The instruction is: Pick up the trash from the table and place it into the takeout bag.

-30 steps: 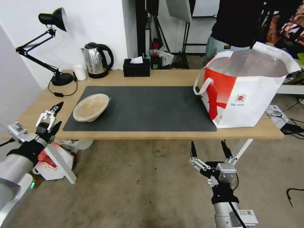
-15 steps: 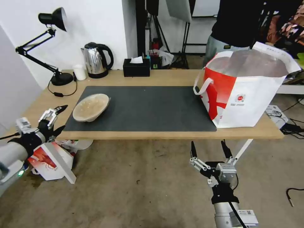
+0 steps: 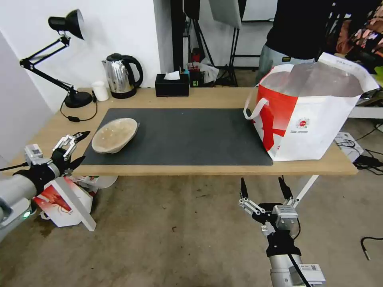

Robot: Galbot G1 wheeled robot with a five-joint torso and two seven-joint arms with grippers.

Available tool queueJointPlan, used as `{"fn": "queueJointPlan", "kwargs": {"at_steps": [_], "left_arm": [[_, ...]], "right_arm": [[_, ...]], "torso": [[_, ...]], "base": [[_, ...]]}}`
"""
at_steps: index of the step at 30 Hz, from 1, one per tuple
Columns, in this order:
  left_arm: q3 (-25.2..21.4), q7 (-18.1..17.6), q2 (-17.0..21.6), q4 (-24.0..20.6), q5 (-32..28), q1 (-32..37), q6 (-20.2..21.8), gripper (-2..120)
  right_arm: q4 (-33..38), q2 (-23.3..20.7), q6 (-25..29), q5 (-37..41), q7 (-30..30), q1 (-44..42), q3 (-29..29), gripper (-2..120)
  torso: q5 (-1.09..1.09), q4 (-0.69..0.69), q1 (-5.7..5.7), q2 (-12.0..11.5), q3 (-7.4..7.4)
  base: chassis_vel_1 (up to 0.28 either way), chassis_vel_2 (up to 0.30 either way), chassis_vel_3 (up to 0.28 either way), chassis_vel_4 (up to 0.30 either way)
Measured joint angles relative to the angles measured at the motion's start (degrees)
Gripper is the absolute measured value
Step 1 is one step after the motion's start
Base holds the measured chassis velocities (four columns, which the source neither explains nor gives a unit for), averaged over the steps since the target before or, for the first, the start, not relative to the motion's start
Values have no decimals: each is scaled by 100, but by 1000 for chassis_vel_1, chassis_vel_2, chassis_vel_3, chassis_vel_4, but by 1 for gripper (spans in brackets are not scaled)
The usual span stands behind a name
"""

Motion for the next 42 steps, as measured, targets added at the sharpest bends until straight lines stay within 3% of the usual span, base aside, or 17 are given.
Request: {"fn": "queueJointPlan", "kwargs": {"at_steps": [42], "left_arm": [[722,33,334,741,245,-580,72,100]], "right_arm": [[0,0,0,0,0,0,0,100]], "torso": [[0,0,0,0,0]], "base": [[0,0,0,0]]}}
